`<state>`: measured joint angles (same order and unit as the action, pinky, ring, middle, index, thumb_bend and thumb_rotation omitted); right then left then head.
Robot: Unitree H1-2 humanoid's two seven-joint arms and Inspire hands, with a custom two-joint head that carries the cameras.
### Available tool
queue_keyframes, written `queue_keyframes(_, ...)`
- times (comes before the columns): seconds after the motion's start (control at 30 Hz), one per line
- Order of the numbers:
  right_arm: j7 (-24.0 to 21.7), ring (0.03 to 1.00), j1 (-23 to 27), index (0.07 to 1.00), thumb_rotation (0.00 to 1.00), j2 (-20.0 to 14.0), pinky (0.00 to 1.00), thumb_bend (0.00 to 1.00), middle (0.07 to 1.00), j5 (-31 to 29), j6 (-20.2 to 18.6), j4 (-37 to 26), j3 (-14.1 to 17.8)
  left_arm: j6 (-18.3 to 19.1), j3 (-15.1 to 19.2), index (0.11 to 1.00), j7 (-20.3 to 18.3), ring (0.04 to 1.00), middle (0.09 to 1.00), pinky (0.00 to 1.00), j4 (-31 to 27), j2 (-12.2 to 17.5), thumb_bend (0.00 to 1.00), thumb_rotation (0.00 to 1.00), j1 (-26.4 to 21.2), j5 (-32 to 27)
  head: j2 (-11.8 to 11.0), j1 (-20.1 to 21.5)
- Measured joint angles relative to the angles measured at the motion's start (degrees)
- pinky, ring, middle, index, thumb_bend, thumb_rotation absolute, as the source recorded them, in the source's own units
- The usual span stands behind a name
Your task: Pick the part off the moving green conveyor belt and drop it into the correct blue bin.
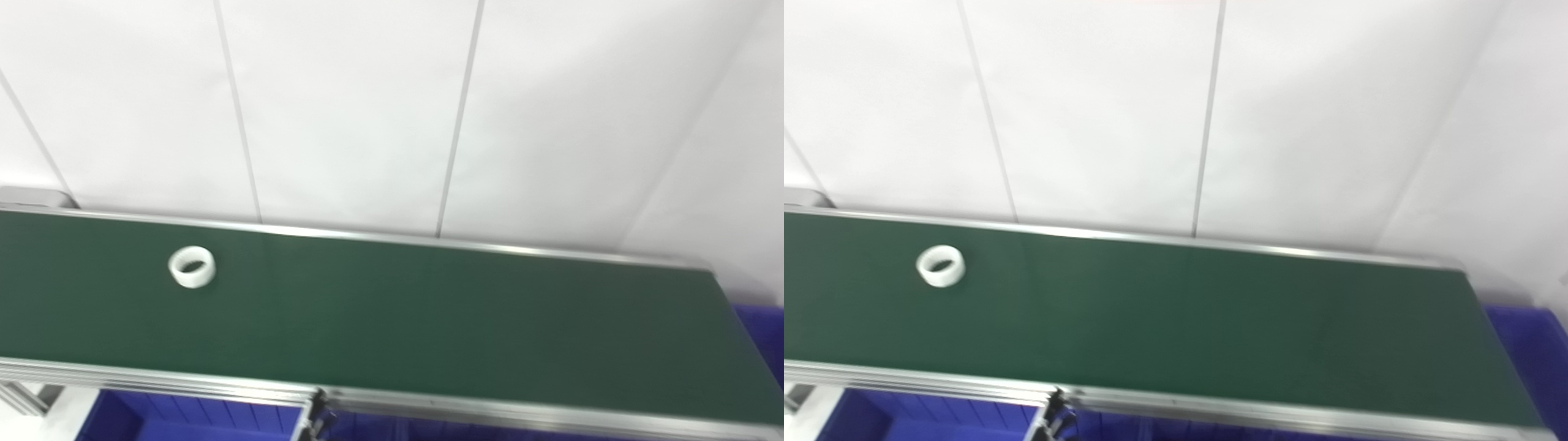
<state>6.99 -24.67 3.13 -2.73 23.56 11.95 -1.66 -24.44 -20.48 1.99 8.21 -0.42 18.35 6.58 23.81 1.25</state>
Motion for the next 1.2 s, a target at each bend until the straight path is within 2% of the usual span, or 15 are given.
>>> queue_keyframes(0.3,-2.67,1.000,0.18,1.000,1.00,-0.16,1.00,0.74,1.000,-1.51,0.00,-0.01,2.51,-0.02,-1.55,0.938,4.58,0.894,0.949,0.70,-1.48,0.43,0.73,0.77,-0.12,5.79,1.50,-2.57)
queue_keyframes(0.43,-3.66,1.000,0.50,1.000,1.00,0.05,1.00,0.75,1.000,-1.56,0.00,0.13,3.04,-0.07,-3.49,0.916,6.45,0.853,0.917,0.65,-1.98,1.55,0.69,0.76,-0.54,7.82,1.85,-2.39)
queue_keyframes(0.53,-3.68,1.000,0.57,1.000,1.00,0.36,1.00,0.75,1.000,-1.10,0.00,0.18,3.20,-0.06,-4.05,0.804,7.06,0.740,0.788,0.55,-5.19,2.32,0.79,0.66,-0.43,11.01,2.72,-2.04)
queue_keyframes(0.57,-3.68,1.000,0.53,1.000,1.00,0.45,1.00,0.75,1.000,-0.82,0.00,0.18,3.19,-0.19,-4.00,0.800,7.07,0.736,0.783,0.55,-7.06,2.71,0.79,0.65,-0.52,12.19,2.73,-2.04)
queue_keyframes(0.6,-3.68,1.000,0.54,1.000,1.00,0.48,1.00,0.76,1.000,-0.74,0.00,0.18,3.19,-0.29,-3.97,0.756,7.30,0.696,0.738,0.51,-8.24,3.14,0.85,0.59,-0.92,13.18,2.73,-2.04)
queue_keyframes(0.67,-3.67,1.000,0.56,1.000,1.00,0.56,1.00,0.76,1.000,-0.60,0.00,0.17,3.18,-0.26,-3.88,0.712,8.41,0.674,0.710,0.50,-11.34,4.55,0.90,0.51,-2.05,15.81,3.08,-2.04)
queue_keyframes(0.73,-3.63,1.000,0.58,1.000,1.00,0.62,1.00,0.76,1.000,-0.15,0.00,0.16,3.17,-0.41,-2.46,0.689,8.28,0.672,0.707,0.50,-15.39,5.92,0.92,0.46,-4.08,17.59,4.04,-2.21)
queue_keyframes(0.8,-3.62,1.000,0.59,1.000,1.00,0.69,1.00,0.75,1.000,0.29,0.00,0.16,3.17,-0.36,0.56,0.685,8.06,0.701,0.724,0.52,-17.77,6.39,0.98,0.42,-7.29,18.99,4.66,-2.22)
queue_keyframes(0.93,-3.66,1.000,0.79,1.000,1.00,1.29,1.00,0.75,1.000,0.37,0.00,0.10,3.02,2.47,6.25,0.701,5.78,0.733,0.750,0.56,-18.82,8.83,1.00,0.41,-16.99,20.90,5.45,-1.60)
queue_keyframes(0.97,-3.69,1.000,0.78,1.000,1.00,1.77,1.00,0.75,1.000,-0.15,0.00,-0.01,3.00,3.73,7.50,0.758,4.66,0.786,0.801,0.67,-17.61,10.19,0.98,0.41,-20.76,22.84,5.80,-1.25)
queue_keyframes(1.0,-3.69,0.998,0.79,1.000,1.00,1.85,1.00,0.74,1.000,-0.27,0.00,0.00,2.98,3.92,7.59,0.791,4.49,0.829,0.837,0.76,-17.31,10.38,0.95,0.41,-21.42,23.06,5.98,-0.99)
queue_keyframes(1.03,-3.70,0.997,0.78,1.000,1.00,2.07,1.00,0.74,1.000,-0.43,0.00,-0.07,2.93,4.62,8.10,0.795,4.00,0.835,0.842,0.77,-16.49,11.21,0.94,0.41,-22.77,24.69,5.98,-0.99)
queue_keyframes(1.07,-3.66,0.993,0.69,1.000,1.00,2.35,1.00,0.74,1.000,-0.57,0.00,-0.21,2.96,5.15,8.06,0.816,3.22,0.873,0.872,0.85,-14.51,11.73,0.92,0.39,-24.75,26.42,5.98,-0.99)
queue_keyframes(1.13,-3.68,0.985,0.88,1.000,1.00,2.69,1.00,0.75,1.000,-0.50,0.00,-0.33,2.73,7.40,8.18,0.834,1.40,0.905,0.899,0.90,-12.07,12.73,0.91,0.36,-27.38,28.75,6.42,-0.90)
queue_keyframes(1.2,-3.66,0.981,0.83,1.000,1.00,3.17,1.00,0.76,1.000,-0.49,0.00,-0.69,2.70,8.85,8.04,0.844,-0.41,0.916,0.916,0.91,-10.60,13.81,0.92,0.34,-29.73,30.70,6.42,-0.90)
